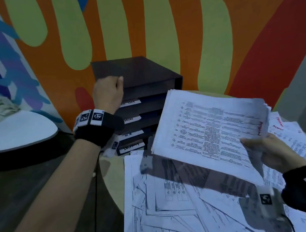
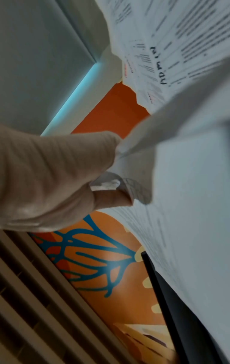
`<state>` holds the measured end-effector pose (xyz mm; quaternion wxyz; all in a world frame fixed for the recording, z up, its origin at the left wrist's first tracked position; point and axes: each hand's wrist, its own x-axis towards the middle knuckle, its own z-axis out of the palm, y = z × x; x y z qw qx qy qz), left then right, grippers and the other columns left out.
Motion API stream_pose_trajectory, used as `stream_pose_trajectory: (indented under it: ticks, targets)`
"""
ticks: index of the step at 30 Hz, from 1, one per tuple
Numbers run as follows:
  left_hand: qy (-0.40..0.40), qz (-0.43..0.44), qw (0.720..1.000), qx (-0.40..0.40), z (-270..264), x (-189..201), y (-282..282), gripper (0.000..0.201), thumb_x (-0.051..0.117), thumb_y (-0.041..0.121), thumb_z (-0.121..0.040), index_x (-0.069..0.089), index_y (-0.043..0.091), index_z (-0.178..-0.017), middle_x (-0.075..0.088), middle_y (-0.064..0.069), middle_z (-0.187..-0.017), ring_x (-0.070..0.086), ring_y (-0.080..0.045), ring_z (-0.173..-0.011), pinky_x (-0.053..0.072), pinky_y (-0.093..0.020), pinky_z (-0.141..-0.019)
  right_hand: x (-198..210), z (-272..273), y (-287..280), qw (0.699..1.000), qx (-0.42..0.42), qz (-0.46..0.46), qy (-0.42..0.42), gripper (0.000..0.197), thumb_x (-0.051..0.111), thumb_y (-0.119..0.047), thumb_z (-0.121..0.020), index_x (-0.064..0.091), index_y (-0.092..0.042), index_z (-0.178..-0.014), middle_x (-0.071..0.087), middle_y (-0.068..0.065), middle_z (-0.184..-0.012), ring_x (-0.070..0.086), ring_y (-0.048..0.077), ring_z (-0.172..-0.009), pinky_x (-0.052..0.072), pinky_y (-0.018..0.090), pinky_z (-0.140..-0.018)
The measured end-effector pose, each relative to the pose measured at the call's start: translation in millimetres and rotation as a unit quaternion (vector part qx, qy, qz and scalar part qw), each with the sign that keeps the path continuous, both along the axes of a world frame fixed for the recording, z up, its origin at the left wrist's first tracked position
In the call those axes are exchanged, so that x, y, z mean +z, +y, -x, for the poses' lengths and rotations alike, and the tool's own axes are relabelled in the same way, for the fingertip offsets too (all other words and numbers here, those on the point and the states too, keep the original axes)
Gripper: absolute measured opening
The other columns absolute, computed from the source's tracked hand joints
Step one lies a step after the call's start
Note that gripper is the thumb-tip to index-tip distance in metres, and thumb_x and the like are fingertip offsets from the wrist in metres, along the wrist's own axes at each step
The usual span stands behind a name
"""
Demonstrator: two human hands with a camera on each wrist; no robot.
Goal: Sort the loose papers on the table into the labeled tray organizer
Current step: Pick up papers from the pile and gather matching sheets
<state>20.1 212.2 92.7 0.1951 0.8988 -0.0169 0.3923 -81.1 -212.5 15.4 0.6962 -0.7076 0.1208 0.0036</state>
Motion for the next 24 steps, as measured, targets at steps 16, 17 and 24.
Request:
stream_pose_trajectory:
  ticks: [16,17,24]
  targets:
    - [-0.133,0.218,0.952,-0.172,4.7,-28.2,20.0,0.028,0.051,0.021,-0.099,0.076,0.008,-0.099,0.073,-0.001,-0.099,0.065,-0.006,-0.091,0.039,-0.046,-0.108,-15.4,-25.9,84.6,0.984,0.046,-0.07,0.155,0.029,0.051,0.009,-0.094,0.058,0.004,-0.122,0.062,0.025,-0.123,0.057,0.041,-0.117,0.043,0.047,-0.104]
    - [-0.133,0.218,0.952,-0.171,4.4,-28.4,19.4,0.027,0.051,0.02,-0.099,0.076,0.008,-0.099,0.072,0.001,-0.099,0.064,-0.004,-0.091,0.037,-0.041,-0.111,-15.2,-27.6,86.8,0.985,0.05,-0.056,0.158,0.027,0.052,0.009,-0.093,0.058,0.006,-0.12,0.065,0.023,-0.117,0.058,0.04,-0.114,0.048,0.04,-0.099]
    - [-0.146,0.201,0.952,-0.177,-1.5,-32.5,22.6,0.029,0.05,0.021,-0.101,0.076,0.007,-0.1,0.071,0.003,-0.097,0.061,0.0,-0.086,0.034,-0.033,-0.113,1.5,-11.0,72.5,0.985,0.069,-0.052,0.151,0.025,0.052,0.012,-0.091,0.062,0.004,-0.113,0.072,0.019,-0.101,0.07,0.033,-0.089,0.056,0.039,-0.086]
